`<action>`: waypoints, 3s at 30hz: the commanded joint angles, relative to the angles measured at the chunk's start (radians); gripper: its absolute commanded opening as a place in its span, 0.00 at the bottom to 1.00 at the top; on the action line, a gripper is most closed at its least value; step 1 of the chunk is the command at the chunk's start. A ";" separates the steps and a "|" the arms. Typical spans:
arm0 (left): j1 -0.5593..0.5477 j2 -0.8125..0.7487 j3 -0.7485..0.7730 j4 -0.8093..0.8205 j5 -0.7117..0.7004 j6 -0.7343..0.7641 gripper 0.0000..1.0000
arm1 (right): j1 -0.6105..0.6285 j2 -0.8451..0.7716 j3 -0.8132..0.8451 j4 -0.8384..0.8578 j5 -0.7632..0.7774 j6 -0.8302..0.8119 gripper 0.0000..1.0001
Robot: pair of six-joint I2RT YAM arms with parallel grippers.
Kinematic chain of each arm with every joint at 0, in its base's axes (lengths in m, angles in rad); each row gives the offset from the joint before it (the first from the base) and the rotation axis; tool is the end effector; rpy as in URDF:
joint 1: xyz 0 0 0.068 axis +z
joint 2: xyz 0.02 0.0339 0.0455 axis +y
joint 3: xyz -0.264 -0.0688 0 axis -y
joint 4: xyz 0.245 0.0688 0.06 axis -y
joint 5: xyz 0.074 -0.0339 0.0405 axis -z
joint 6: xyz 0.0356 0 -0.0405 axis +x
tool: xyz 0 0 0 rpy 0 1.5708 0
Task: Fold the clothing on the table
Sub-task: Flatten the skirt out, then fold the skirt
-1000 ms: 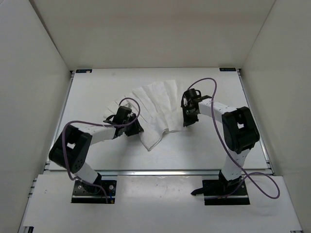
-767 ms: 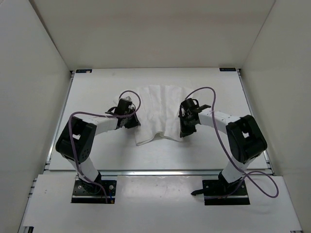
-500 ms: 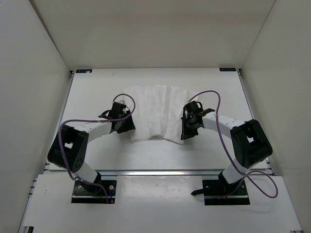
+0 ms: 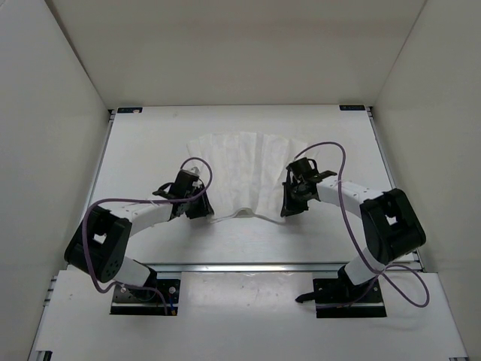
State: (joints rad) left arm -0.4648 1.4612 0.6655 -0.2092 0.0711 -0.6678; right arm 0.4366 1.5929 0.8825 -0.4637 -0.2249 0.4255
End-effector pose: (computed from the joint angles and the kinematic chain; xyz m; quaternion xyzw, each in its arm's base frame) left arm 0.2350 -0.1207 0.1504 -0.0874 0.9557 -0.1785 0.2171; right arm 0.2619 0.1310 0.1629 -0.0275 0.9741 0.1818 0.1319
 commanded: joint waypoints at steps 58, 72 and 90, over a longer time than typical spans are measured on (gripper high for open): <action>0.161 -0.395 0.128 -0.259 0.096 0.047 0.00 | -0.203 -0.461 0.002 0.045 -0.235 -0.067 0.00; 0.087 -0.798 -0.377 -0.320 0.098 -0.099 0.00 | -0.009 -0.585 -0.283 -0.211 -0.031 0.119 0.00; 0.232 0.071 1.119 -0.460 0.003 0.158 0.00 | -0.075 0.087 1.199 -0.340 0.177 -0.273 0.00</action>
State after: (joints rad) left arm -0.2264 1.6001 1.6836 -0.5709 0.1520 -0.5762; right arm 0.3035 1.7363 1.9980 -0.7258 -0.1970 0.2657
